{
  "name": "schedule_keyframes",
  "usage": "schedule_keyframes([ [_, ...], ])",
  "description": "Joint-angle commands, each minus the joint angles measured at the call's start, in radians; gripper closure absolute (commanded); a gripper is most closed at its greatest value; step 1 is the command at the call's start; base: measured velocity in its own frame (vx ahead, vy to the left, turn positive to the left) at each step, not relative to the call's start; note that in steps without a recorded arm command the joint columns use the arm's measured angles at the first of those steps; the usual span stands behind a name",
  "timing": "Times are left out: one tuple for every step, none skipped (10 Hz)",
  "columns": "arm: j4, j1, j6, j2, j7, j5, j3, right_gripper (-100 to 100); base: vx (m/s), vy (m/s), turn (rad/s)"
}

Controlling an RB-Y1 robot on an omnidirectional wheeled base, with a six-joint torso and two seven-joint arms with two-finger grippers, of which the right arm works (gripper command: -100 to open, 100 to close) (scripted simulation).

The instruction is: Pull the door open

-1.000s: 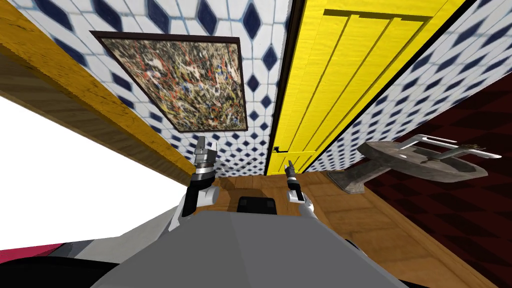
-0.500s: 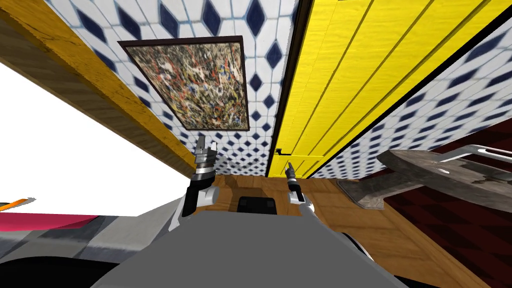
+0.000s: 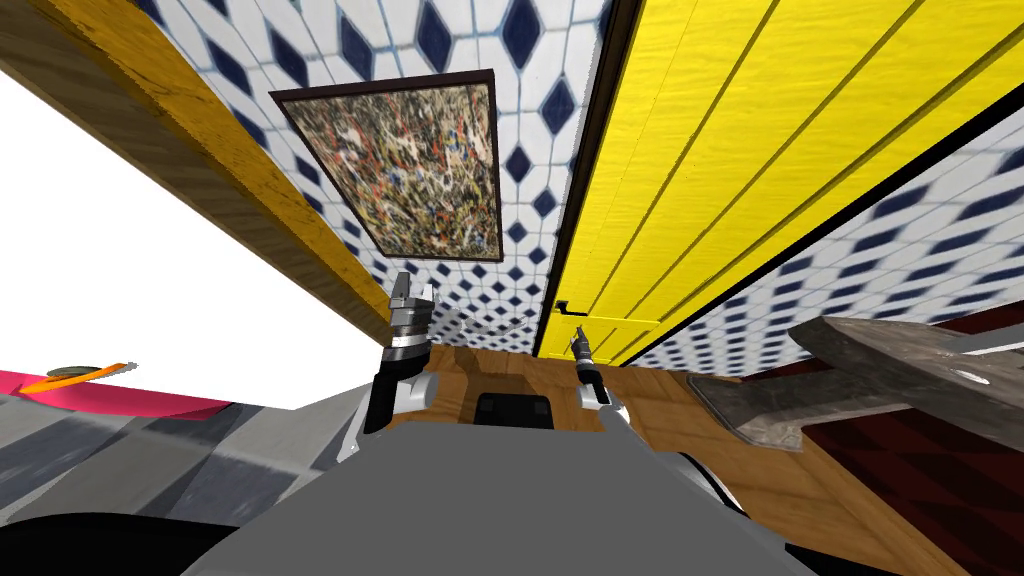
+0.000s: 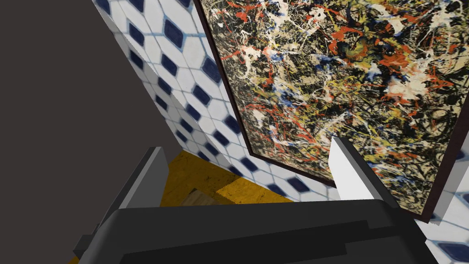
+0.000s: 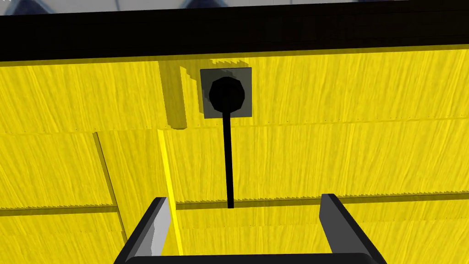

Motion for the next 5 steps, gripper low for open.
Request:
schedule_keyframes([
  [0.031,-0.01,-0.003,-0.002,0.001,-0.001,0.0,-100,0.03,-0.083,0.126],
  [0.026,-0.009,-0.006,-0.001,0.0,0.0,0.0,-100,0.012,-0.038,0.026],
  [0.032,0.001,-0.015,-0.016,-0.008,-0.014,-0.001,-100,0.111,0.02,0.11],
  [0.033,0.005,-0.019,-0.022,-0.011,-0.02,-0.002,-100,0.187,0.05,0.118],
  [0.036,0.014,-0.026,-0.035,-0.018,-0.031,-0.003,-100,0.197,0.061,0.142],
])
